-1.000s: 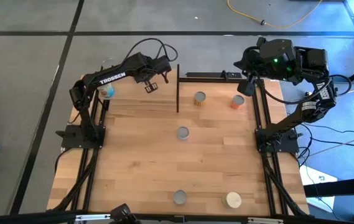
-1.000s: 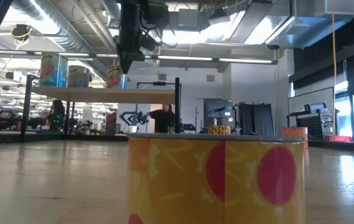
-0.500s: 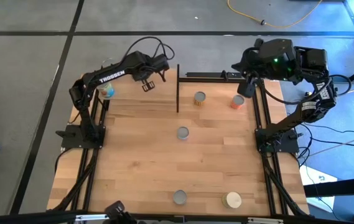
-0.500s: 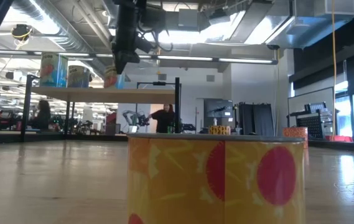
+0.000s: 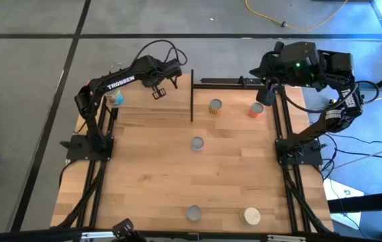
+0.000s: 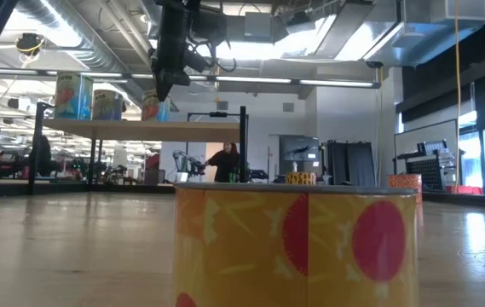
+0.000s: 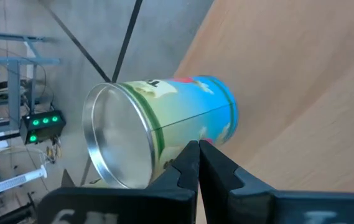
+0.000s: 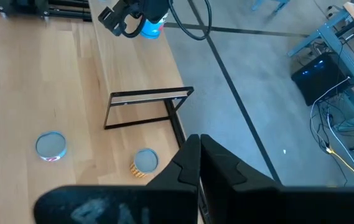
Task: Pick and place cans onto a shelf
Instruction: Put the blue canned tomatoes on the shelf, then put the blue canned carrots on the shelf aligned with the other blue canned tomatoes
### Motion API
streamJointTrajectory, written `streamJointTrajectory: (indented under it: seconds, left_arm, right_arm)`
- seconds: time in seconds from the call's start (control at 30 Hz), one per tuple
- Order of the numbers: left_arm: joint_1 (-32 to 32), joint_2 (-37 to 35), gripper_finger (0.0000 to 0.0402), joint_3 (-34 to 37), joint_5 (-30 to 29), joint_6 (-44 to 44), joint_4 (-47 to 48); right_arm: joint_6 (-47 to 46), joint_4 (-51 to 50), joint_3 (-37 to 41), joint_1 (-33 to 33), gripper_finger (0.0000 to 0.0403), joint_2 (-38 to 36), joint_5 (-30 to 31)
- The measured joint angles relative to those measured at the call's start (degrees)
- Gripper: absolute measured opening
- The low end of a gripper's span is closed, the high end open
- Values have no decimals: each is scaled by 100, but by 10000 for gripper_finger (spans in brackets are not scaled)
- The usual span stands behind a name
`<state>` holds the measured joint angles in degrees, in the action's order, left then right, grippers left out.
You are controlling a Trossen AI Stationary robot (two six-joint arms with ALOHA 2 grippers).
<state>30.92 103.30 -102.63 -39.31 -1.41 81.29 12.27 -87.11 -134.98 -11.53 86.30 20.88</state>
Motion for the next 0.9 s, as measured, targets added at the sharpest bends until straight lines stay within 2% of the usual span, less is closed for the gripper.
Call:
streamJointTrajectory:
  seconds: [0.07,0.37,0.53,0.7,0.83,0.9]
  left_arm:
    - [-92,-24,0,-1,80,0,-72]
    - [-564,-496,0,0,1213,209,-266]
    - [-786,-896,0,0,2117,620,-447]
    - [-925,-1345,0,-2,3098,1078,-654]
    - [-1058,-1570,0,-2,3634,1093,-860]
    - [-1182,-1650,0,-2,3966,1080,-863]
  right_arm:
    - [8,0,0,0,11,0,0]
    - [180,-167,0,0,11,0,0]
    - [167,-289,0,0,11,0,-73]
    - [149,-290,0,2,11,0,-821]
    - [259,-290,0,4,11,0,-1608]
    - [349,-289,0,5,11,0,-1801]
